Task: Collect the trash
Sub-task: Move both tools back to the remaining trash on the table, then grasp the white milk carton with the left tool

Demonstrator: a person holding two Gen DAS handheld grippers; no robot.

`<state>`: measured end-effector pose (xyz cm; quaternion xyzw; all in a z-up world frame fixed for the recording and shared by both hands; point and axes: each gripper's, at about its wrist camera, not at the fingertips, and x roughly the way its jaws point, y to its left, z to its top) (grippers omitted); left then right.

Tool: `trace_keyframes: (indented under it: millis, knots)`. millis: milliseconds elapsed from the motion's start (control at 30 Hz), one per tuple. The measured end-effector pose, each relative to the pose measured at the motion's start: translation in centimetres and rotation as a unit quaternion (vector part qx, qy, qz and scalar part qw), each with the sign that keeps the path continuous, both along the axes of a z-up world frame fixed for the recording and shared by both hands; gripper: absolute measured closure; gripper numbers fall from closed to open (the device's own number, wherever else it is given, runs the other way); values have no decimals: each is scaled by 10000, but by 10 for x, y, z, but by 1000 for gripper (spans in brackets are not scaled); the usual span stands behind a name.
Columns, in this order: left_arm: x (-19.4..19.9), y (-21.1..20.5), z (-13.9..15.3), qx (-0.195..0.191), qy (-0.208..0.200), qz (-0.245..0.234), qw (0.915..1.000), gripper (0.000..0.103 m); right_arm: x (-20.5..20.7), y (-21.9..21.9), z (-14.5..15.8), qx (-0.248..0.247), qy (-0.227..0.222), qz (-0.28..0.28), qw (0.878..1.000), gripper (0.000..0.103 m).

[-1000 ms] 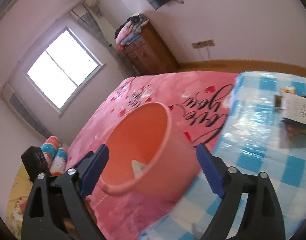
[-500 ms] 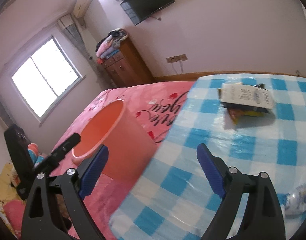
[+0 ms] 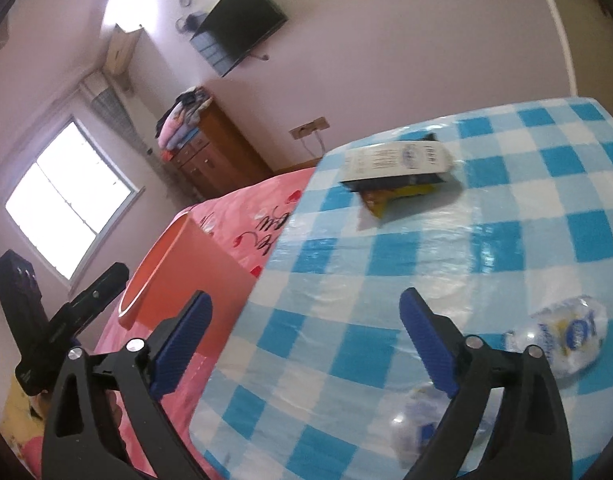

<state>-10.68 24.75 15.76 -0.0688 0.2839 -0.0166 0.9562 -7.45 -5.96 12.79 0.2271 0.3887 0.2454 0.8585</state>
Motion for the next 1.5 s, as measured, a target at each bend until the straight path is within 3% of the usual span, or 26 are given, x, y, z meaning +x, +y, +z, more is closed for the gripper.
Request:
trace_keyframes:
  millis: [333, 567, 767, 933, 1067, 1133, 1200, 1500]
  knots:
    - [23, -46, -19, 100, 330, -283, 9990, 14, -12, -48, -27, 20, 63, -351, 9994, 9]
    - [63, -80, -23, 93, 541, -404, 9977, 14, -16, -64, -37, -33, -135, -310, 9994, 9]
    - [137, -110, -20, -79, 711, -317, 9969, 14, -13, -83, -40, 44, -242, -268, 9993, 9]
    - [228, -122, -19, -321, 1000, -3, 9945, 14, -8, -105, -43, 263, -244, -328, 9988, 9]
    - [301, -134, -39, -165, 1517, 191, 9881, 16, -1, -123, -47, 480, -163, -420, 9978, 9]
    - [325, -136, -47, -69, 1722, 309, 9846, 24, 0, -129, -47, 538, -170, -459, 9974, 9]
    - [348, -136, -57, -75, 1959, 395, 9798, 25, 2, -135, -48, 596, -167, -486, 9969, 9]
    - [406, -127, -98, -44, 2977, 846, 9509, 27, 5, -147, -59, 703, 10, -553, 9960, 9]
